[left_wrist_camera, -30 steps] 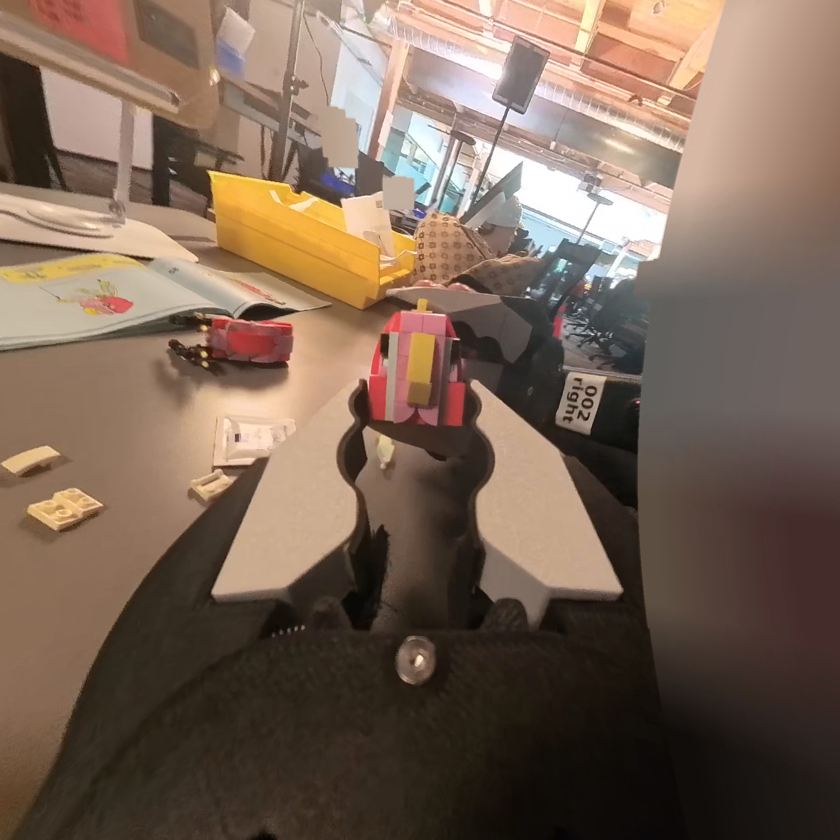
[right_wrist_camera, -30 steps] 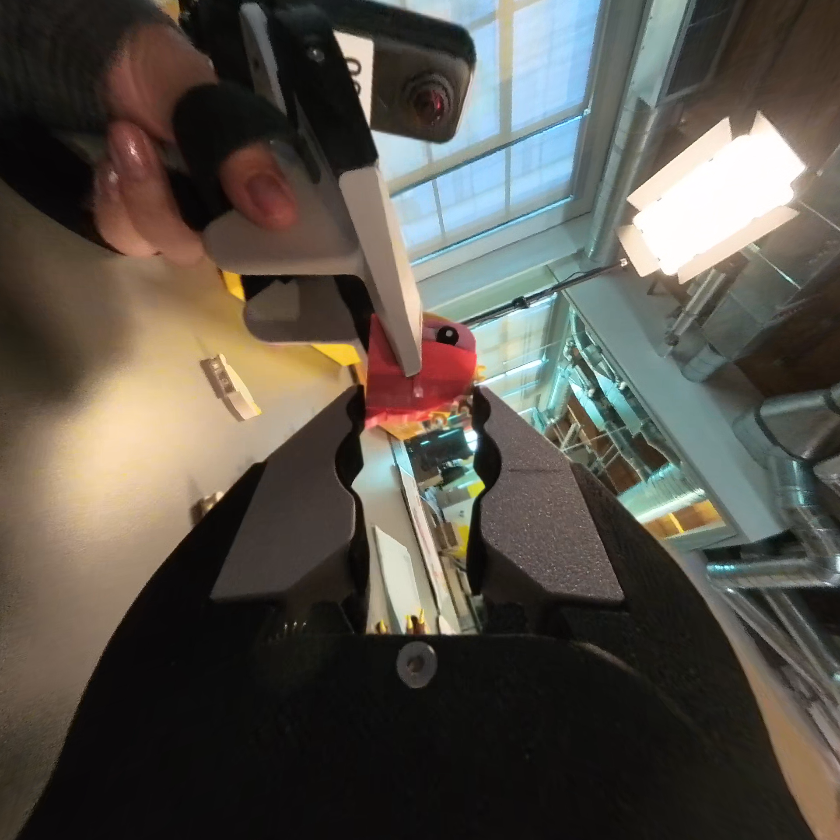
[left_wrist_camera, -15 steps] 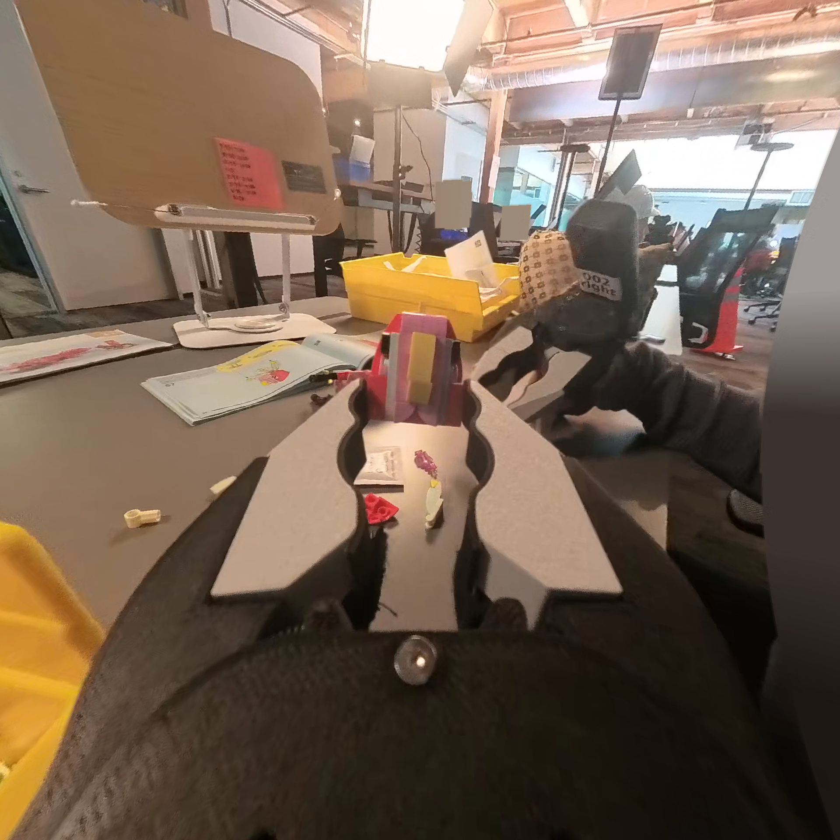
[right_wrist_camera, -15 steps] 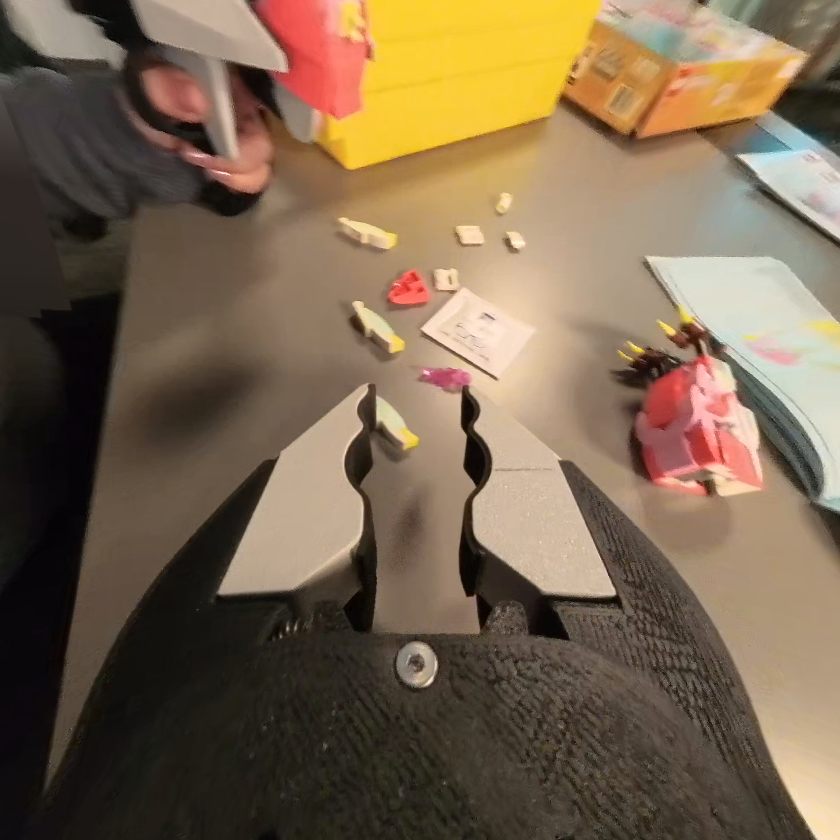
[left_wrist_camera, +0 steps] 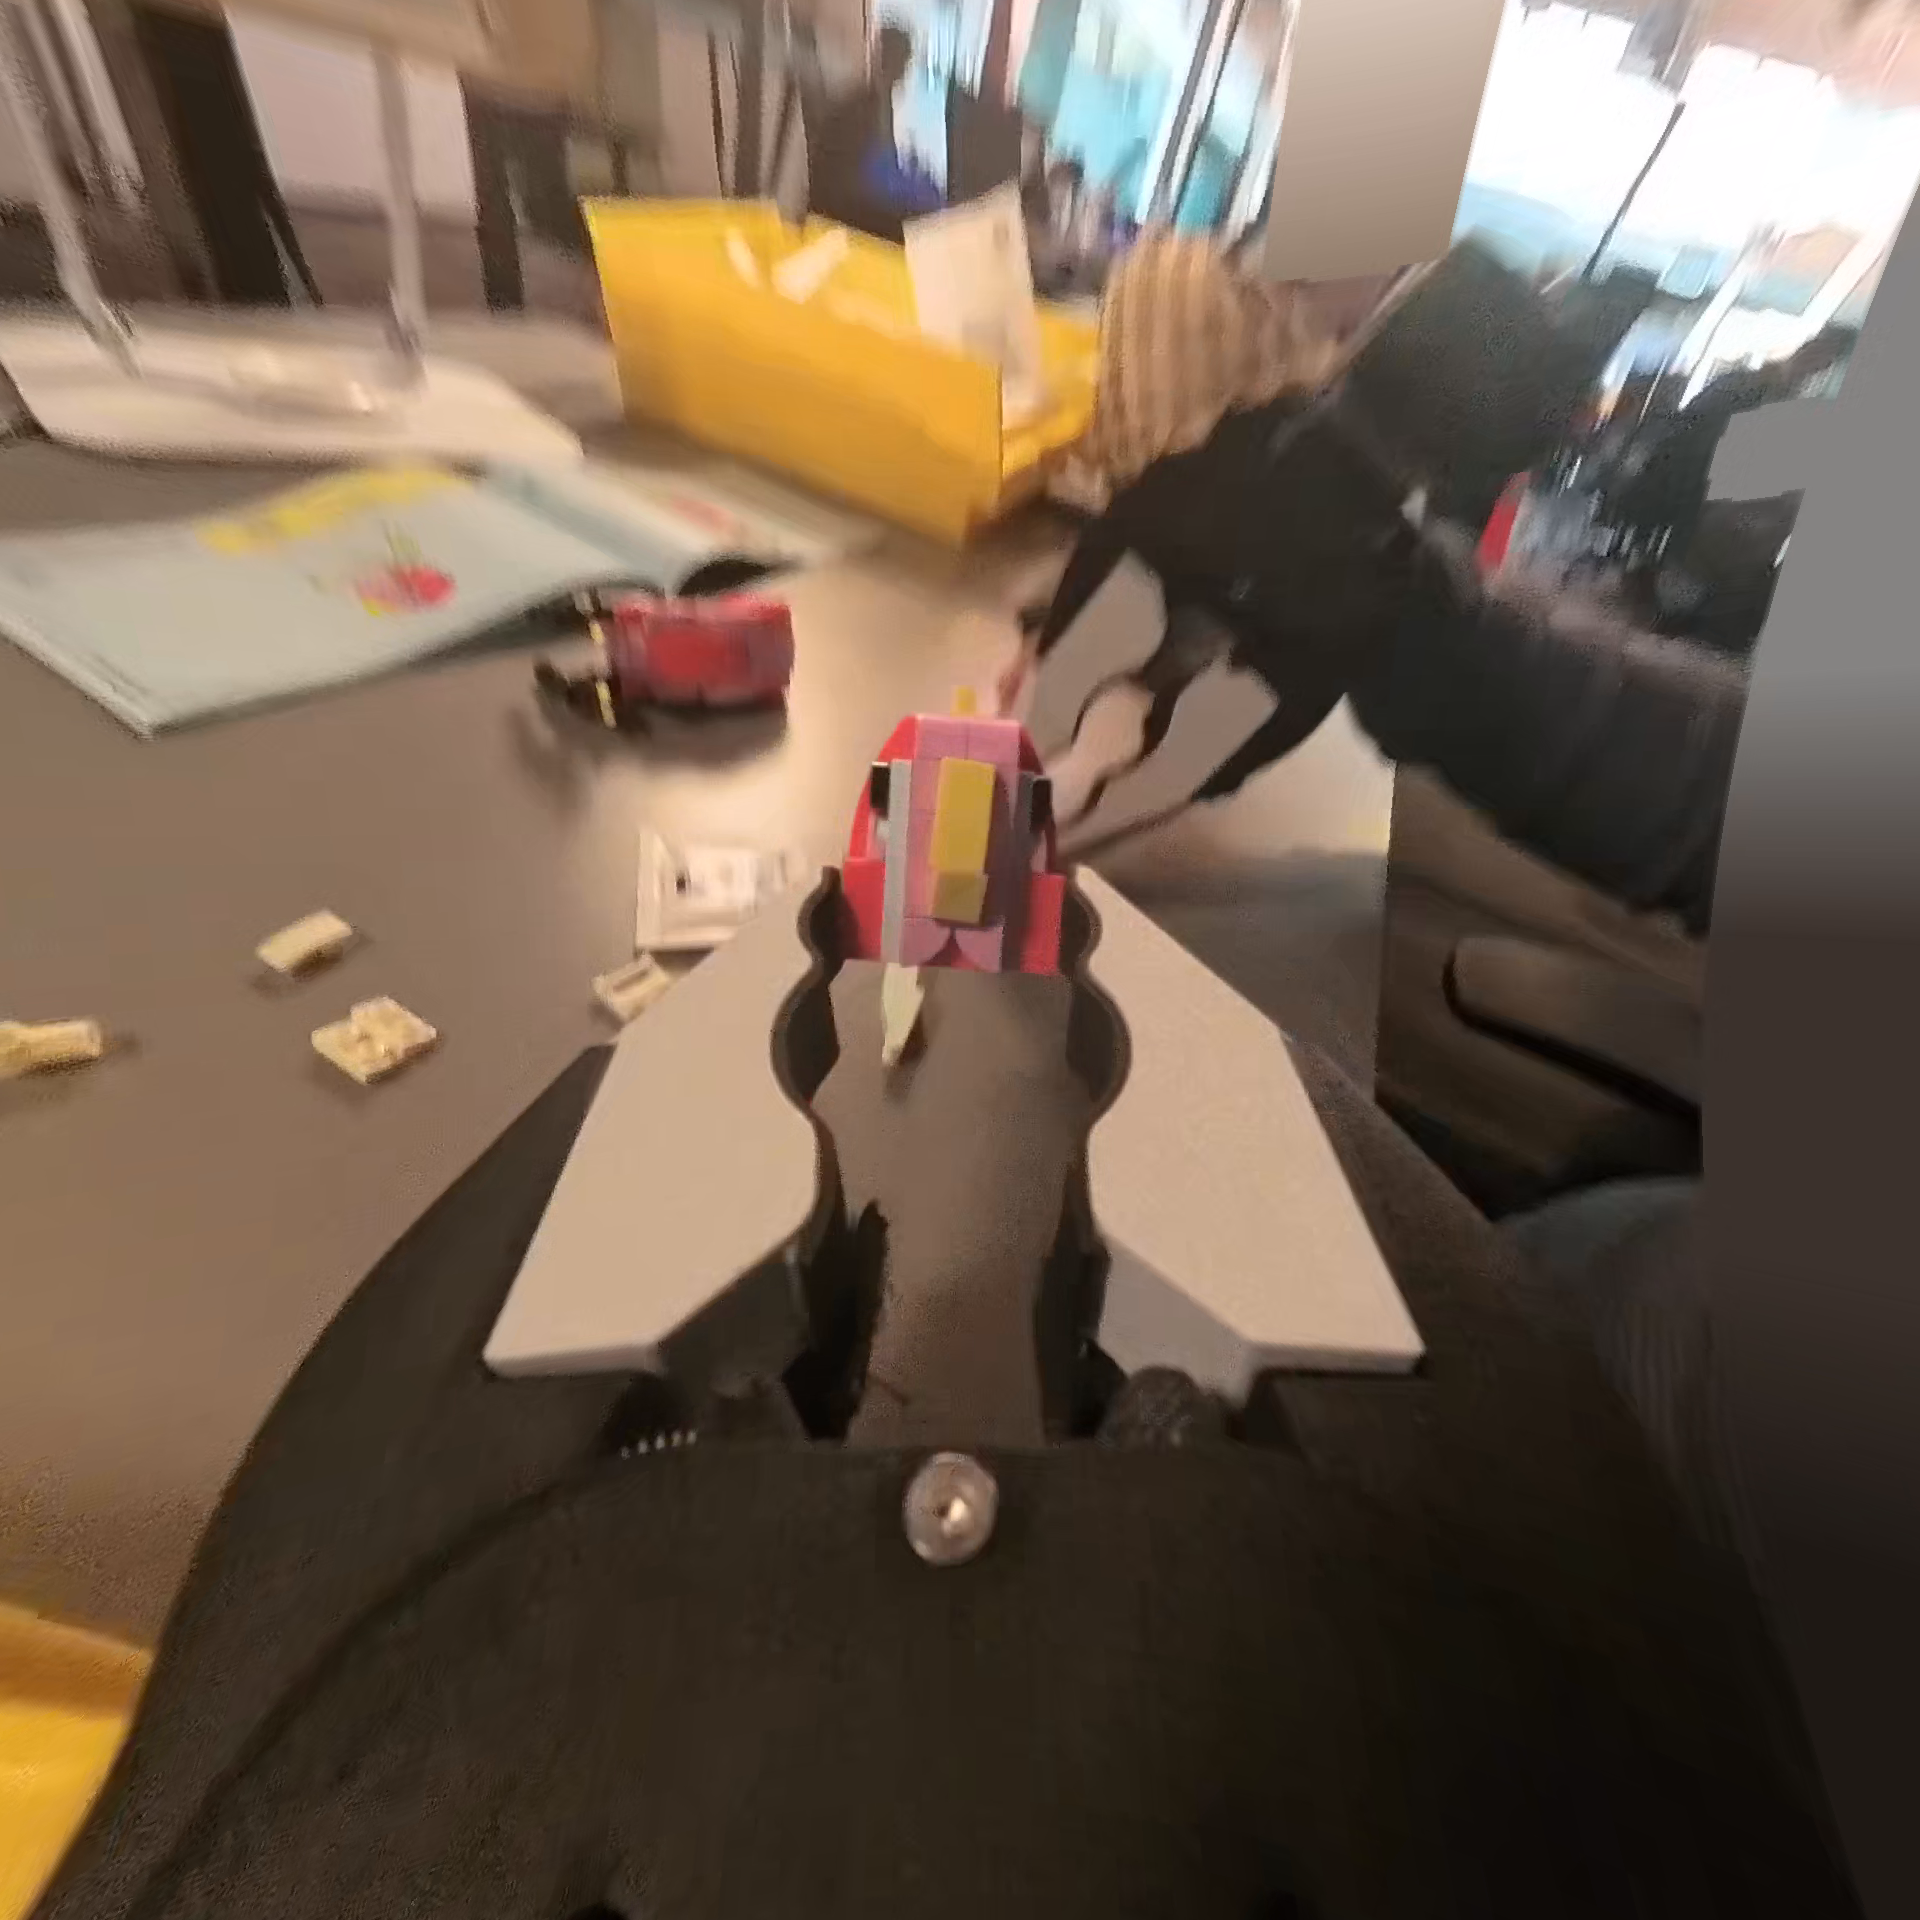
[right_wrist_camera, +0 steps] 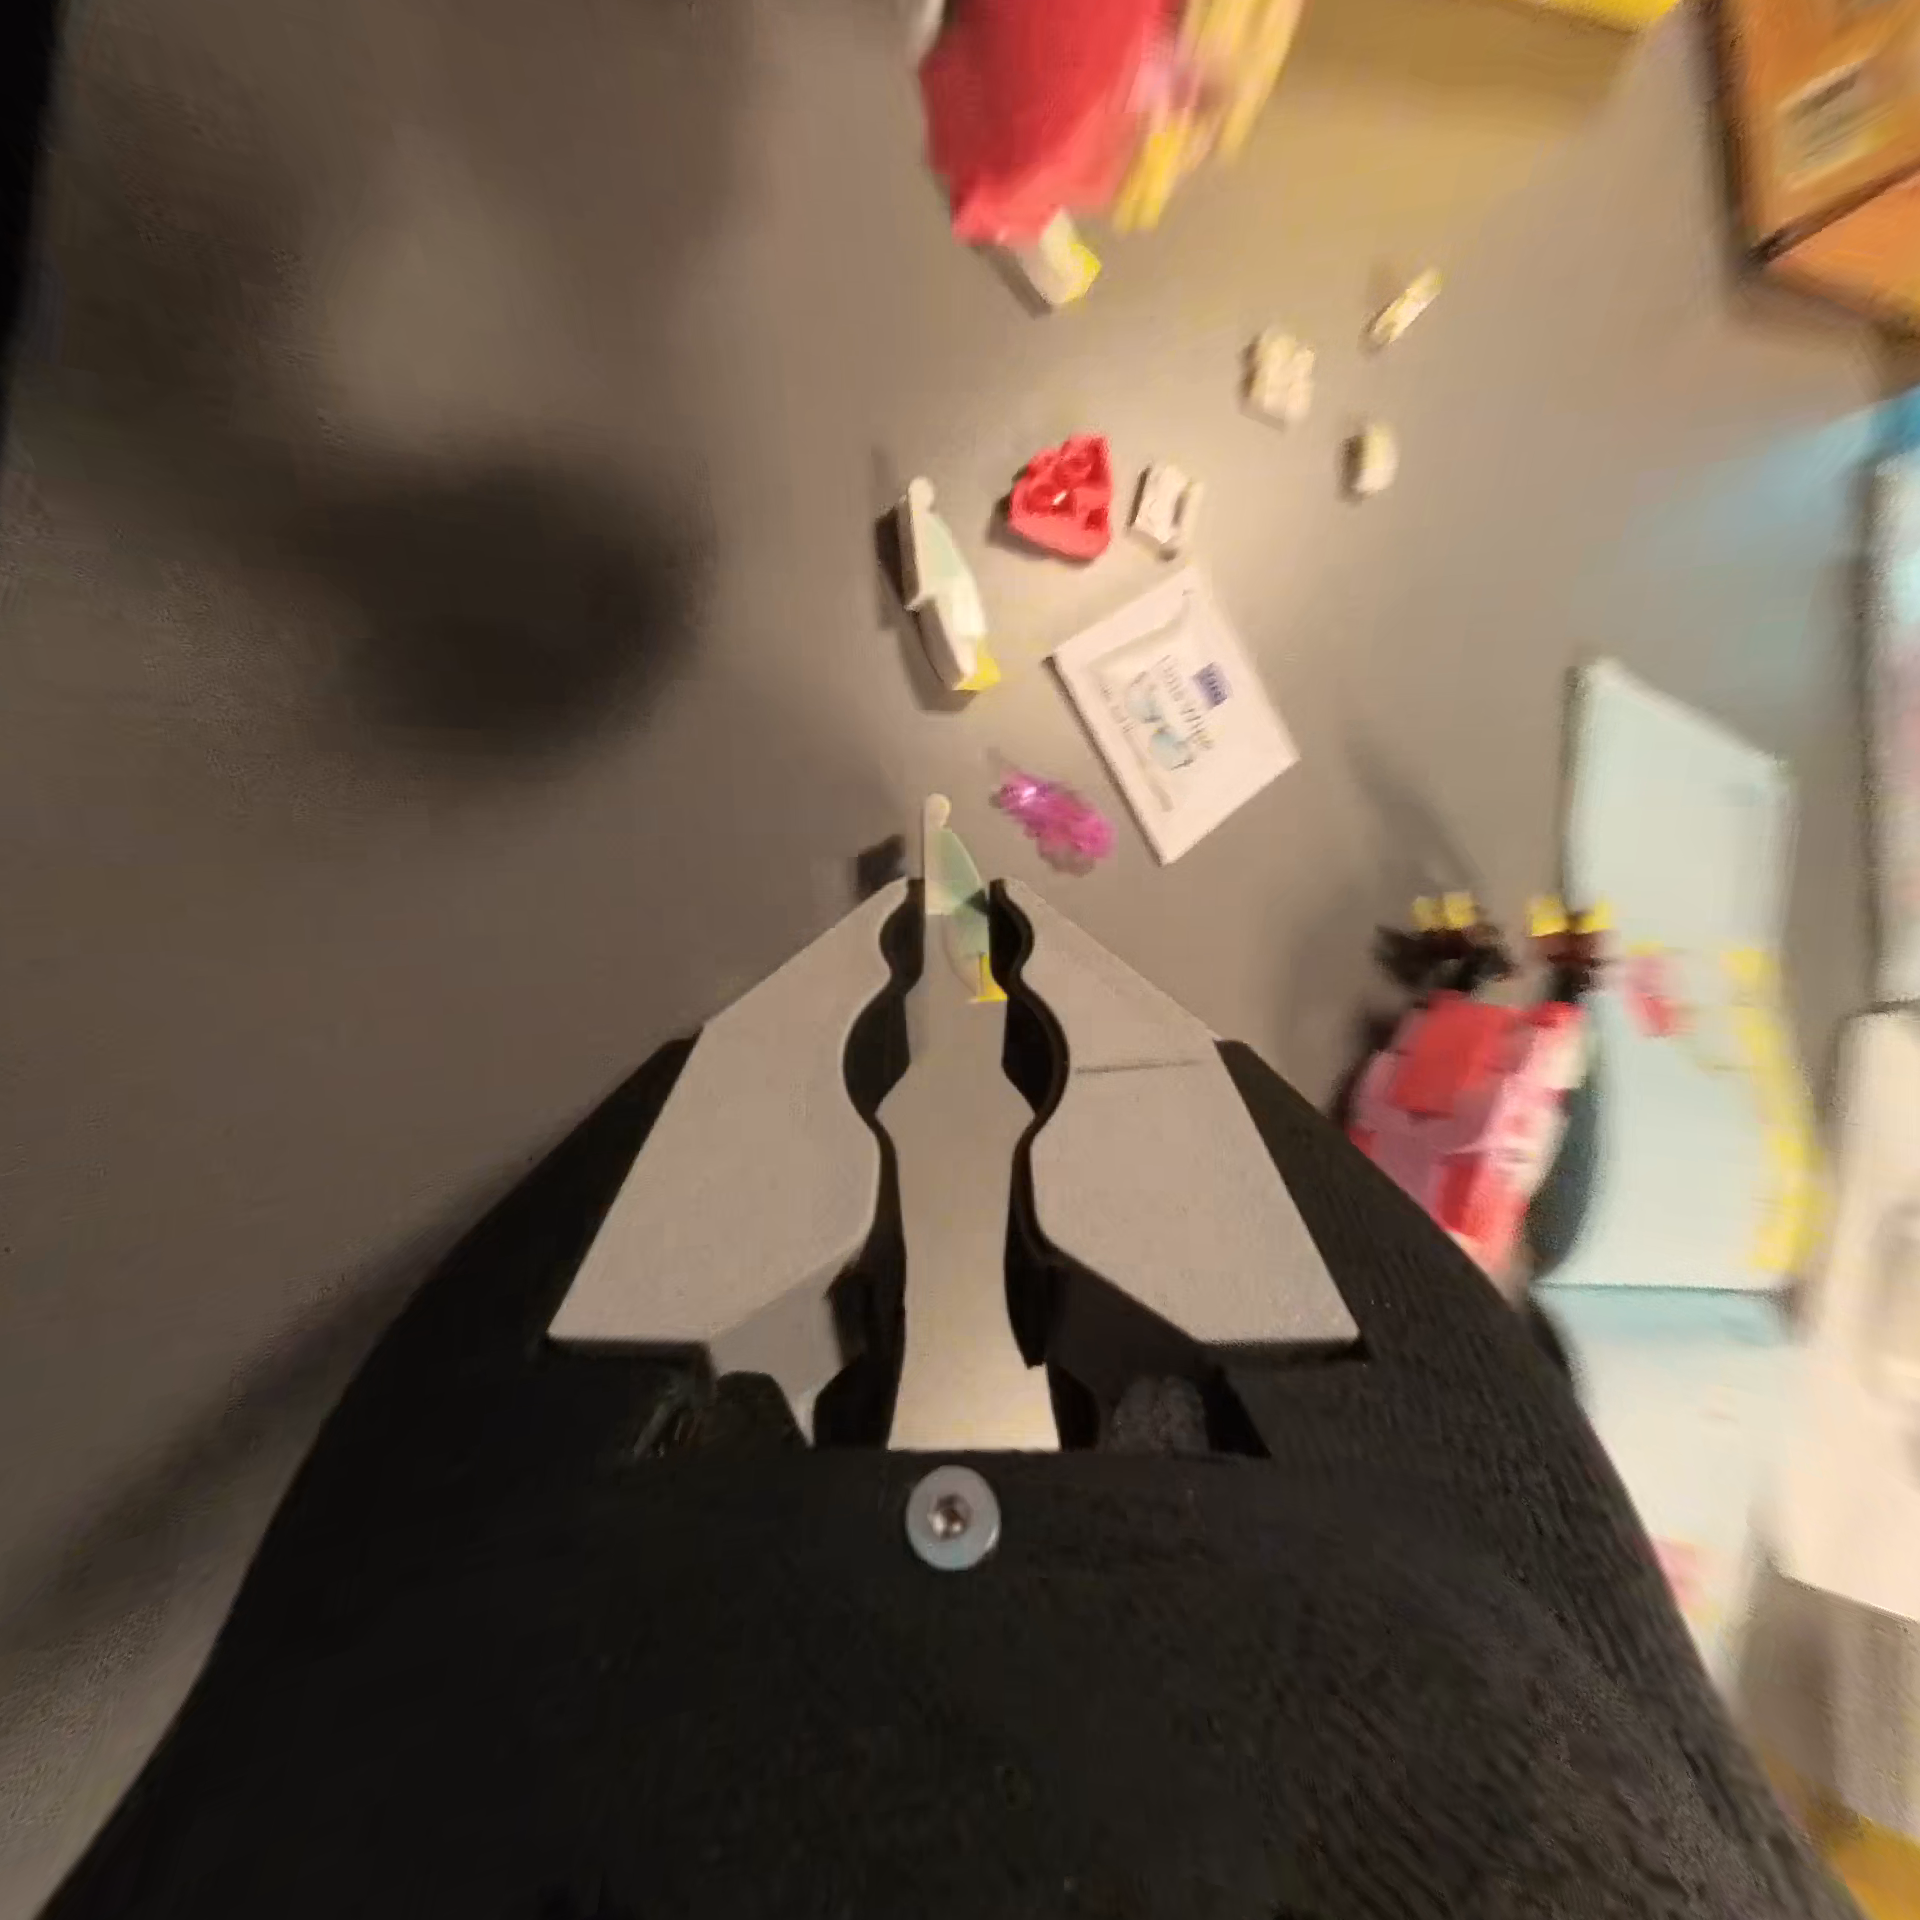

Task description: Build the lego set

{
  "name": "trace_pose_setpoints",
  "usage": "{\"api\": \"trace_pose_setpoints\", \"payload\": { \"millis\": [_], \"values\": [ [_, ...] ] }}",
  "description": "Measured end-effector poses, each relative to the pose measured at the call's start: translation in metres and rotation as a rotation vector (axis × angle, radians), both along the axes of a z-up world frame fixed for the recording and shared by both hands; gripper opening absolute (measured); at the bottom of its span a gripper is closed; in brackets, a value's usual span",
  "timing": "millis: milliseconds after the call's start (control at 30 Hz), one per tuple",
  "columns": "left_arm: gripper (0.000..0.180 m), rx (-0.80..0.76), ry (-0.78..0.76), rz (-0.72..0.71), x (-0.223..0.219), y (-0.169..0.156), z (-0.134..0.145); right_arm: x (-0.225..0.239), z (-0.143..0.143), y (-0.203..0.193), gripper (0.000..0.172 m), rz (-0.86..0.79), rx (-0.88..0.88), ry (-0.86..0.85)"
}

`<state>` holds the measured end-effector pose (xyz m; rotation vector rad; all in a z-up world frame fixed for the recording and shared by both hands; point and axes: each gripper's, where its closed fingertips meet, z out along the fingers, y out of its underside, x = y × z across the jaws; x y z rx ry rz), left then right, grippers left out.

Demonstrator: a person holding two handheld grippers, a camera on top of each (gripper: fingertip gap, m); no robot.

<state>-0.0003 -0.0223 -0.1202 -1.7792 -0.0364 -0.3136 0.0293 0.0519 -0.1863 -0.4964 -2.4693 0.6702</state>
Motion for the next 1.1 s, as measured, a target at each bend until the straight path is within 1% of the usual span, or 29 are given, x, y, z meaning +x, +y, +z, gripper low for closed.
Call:
{"api": "trace_pose_setpoints", "payload": {
  "millis": [67, 133, 233, 333, 433, 533, 633, 700, 733, 800, 867, 933, 1033, 1100],
  "values": [
    [0.04, -0.152, 0.07, -0.04, 0.006, -0.001, -0.018, -0.003, 0.016, -0.005, 0.01, 0.024, 0.051, 0.155],
    [0.041, -0.264, 0.169, -0.086, 0.013, -0.003, -0.03, -0.004, 0.03, -0.013, 0.01, 0.039, 0.086, 0.3],
    [0.041, -0.366, 0.286, -0.163, 0.024, -0.005, -0.043, -0.002, 0.033, -0.021, 0.01, 0.083, 0.236, 0.474],
    [0.041, -0.445, 0.306, -0.244, 0.032, -0.006, -0.052, 0.003, 0.029, -0.029, 0.01, 0.114, 0.35, 0.565],
    [0.041, -0.55, 0.302, -0.319, 0.035, -0.012, -0.057, 0.006, 0.028, -0.035, 0.01, 0.108, 0.364, 0.61],
    [0.041, -0.683, 0.374, -0.351, 0.029, -0.018, -0.062, 0.003, 0.027, -0.033, 0.01, 0.073, 0.386, 0.666],
    [0.041, -0.756, 0.416, -0.381, 0.029, -0.016, -0.065, -0.001, 0.025, -0.031, 0.01, 0.045, 0.406, 0.72],
    [0.042, -0.765, 0.42, -0.387, 0.03, -0.014, -0.066, -0.002, 0.023, -0.029, 0.01, 0.03, 0.412, 0.742],
    [0.046, -0.766, 0.423, -0.376, 0.028, -0.013, -0.067, -0.002, 0.023, -0.028, 0.01, 0.019, 0.402, 0.75],
    [0.064, -0.778, 0.427, -0.362, 0.025, -0.016, -0.076, -0.002, 0.024, -0.026, 0.01, -0.007, 0.373, 0.773],
    [0.079, -0.716, 0.412, -0.349, 0.027, -0.014, -0.077, -0.001, 0.03, -0.024, 0.01, -0.026, 0.358, 0.801],
    [0.085, -0.646, 0.384, -0.333, 0.029, -0.01, -0.077, 0.0, 0.033, -0.023, 0.01, -0.034, 0.333, 0.814],
    [0.074, -0.529, 0.365, -0.336, 0.032, -0.004, -0.075, 0.002, 0.036, -0.026, 0.01, -0.025, 0.314, 0.834],
    [0.063, -0.452, 0.37, -0.326, 0.033, 0.002, -0.072, 0.003, 0.038, -0.028, 0.01, -0.014, 0.307, 0.842]
  ]
}}
